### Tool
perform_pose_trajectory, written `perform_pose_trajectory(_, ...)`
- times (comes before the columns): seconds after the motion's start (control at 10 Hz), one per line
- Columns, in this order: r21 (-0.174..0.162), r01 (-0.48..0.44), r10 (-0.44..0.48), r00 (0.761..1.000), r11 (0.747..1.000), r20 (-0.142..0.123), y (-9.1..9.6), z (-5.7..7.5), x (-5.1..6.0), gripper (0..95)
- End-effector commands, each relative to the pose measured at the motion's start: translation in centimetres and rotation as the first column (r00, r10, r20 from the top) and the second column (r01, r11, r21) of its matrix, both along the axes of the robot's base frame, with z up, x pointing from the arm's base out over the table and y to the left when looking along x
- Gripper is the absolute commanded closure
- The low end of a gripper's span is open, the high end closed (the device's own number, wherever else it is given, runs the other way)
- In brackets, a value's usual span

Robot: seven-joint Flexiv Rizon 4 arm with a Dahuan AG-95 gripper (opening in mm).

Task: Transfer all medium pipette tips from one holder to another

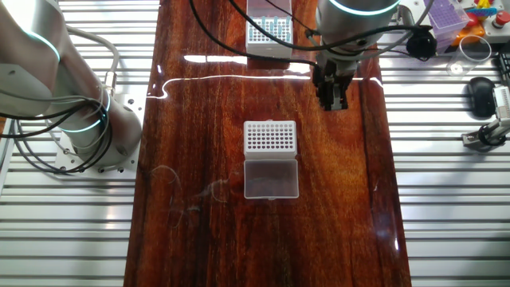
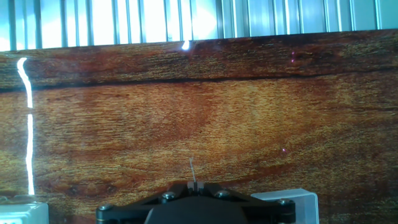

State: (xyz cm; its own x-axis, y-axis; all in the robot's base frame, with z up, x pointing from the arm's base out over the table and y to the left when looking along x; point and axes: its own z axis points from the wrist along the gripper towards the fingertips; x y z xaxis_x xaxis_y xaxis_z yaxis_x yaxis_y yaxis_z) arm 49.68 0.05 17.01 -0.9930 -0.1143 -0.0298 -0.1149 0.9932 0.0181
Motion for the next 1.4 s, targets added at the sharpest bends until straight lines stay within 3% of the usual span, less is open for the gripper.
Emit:
perform_pose_trajectory(0.1, 0.002, -0.057, 0.057, 0.998, 0.998, 0.000, 0.0, 0.0, 0.0, 95.0)
perform_pose_trajectory(0.4, -0.009, -0.099, 0.099, 0.995, 0.995, -0.018, 0.0, 0.0, 0.0, 95.0)
perform_pose_trajectory(0.6, 0.005, -0.091, 0.091, 0.996, 0.996, -0.012, 0.3, 0.0, 0.0, 95.0)
perform_pose_trajectory(1.0, 0.009, 0.035, -0.035, 0.999, 0.999, -0.015, 7.5, -1.6, -0.3, 95.0)
perform_pose_trajectory(1.4, 0.006, 0.038, -0.037, 0.999, 0.999, -0.015, 8.0, -1.7, -0.2, 95.0)
